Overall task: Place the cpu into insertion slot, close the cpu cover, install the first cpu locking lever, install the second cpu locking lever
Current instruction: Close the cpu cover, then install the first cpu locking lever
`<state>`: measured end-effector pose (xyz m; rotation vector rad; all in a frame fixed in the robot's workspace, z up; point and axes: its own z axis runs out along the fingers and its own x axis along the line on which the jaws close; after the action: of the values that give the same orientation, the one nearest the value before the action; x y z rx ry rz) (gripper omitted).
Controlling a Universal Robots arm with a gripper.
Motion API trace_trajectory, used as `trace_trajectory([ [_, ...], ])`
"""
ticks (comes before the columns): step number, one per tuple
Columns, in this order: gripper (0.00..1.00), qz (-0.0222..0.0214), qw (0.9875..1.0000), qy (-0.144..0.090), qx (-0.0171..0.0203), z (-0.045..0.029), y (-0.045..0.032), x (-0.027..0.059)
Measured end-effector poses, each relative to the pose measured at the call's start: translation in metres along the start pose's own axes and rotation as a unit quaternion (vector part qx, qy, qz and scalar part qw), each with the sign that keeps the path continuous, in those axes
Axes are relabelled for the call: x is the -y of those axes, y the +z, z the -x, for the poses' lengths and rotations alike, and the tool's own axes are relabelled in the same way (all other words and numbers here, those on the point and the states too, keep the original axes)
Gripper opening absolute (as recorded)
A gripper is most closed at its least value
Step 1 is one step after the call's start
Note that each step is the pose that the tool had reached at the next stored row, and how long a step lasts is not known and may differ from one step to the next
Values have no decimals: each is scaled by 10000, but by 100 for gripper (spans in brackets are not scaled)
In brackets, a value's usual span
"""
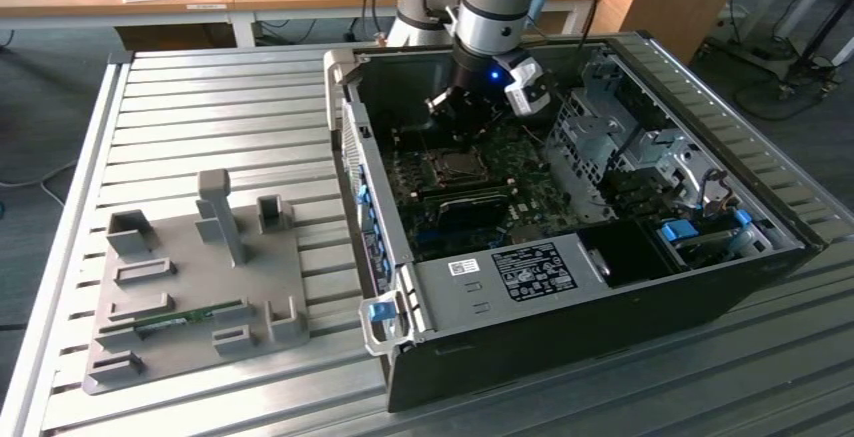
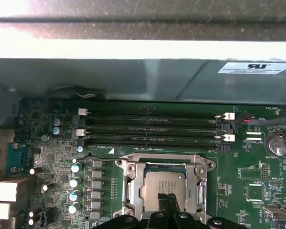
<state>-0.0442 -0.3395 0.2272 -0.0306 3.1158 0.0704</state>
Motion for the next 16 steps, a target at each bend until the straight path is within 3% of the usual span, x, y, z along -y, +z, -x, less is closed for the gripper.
trace_trajectory([
  [16,11,-1,10000,0,0,7,15,27],
])
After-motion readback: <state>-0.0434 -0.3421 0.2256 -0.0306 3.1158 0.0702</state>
